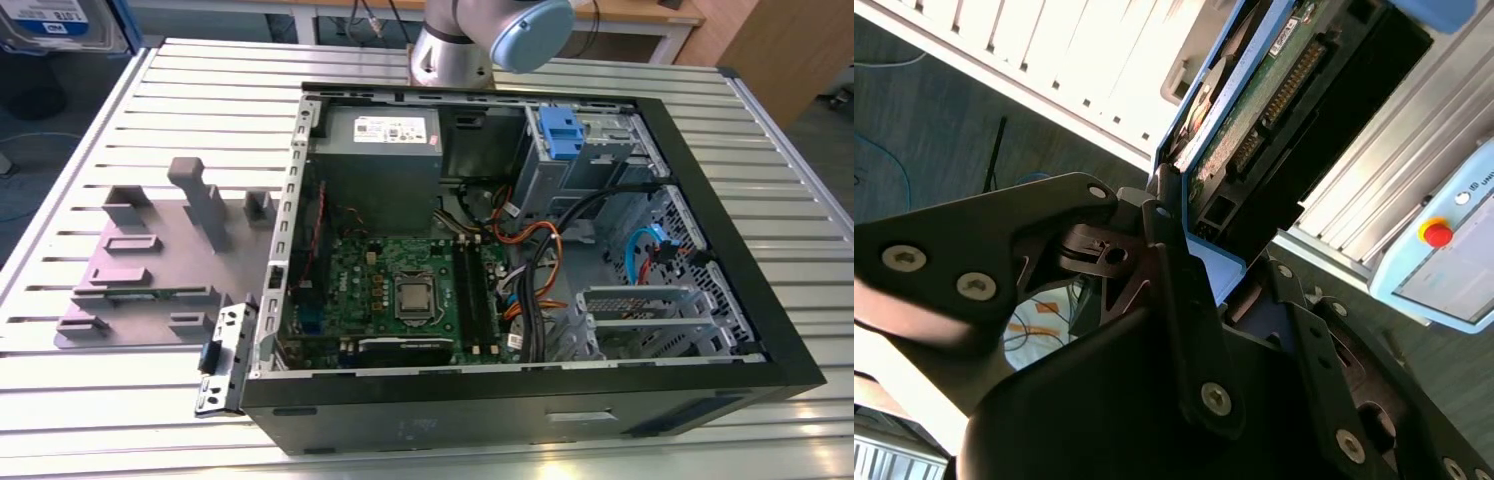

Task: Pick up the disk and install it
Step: 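Pick up the disk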

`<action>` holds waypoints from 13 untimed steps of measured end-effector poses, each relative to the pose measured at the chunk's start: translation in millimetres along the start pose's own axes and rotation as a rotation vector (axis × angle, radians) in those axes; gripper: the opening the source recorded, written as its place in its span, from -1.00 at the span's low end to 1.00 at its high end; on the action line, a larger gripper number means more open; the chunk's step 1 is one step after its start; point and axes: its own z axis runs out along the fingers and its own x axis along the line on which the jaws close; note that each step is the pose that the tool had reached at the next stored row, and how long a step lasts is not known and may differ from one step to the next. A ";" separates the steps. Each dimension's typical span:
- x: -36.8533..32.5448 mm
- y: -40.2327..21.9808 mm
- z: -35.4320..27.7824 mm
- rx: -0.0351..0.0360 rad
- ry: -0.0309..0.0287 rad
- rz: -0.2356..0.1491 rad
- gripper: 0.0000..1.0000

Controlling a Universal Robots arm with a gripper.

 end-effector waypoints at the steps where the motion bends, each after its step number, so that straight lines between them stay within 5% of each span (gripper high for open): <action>1: 0.0 0.0 -0.5 0.0000 0.0001 0.000 -0.26; 13: -0.2 0.2 -5.7 0.0000 0.0011 0.000 -0.26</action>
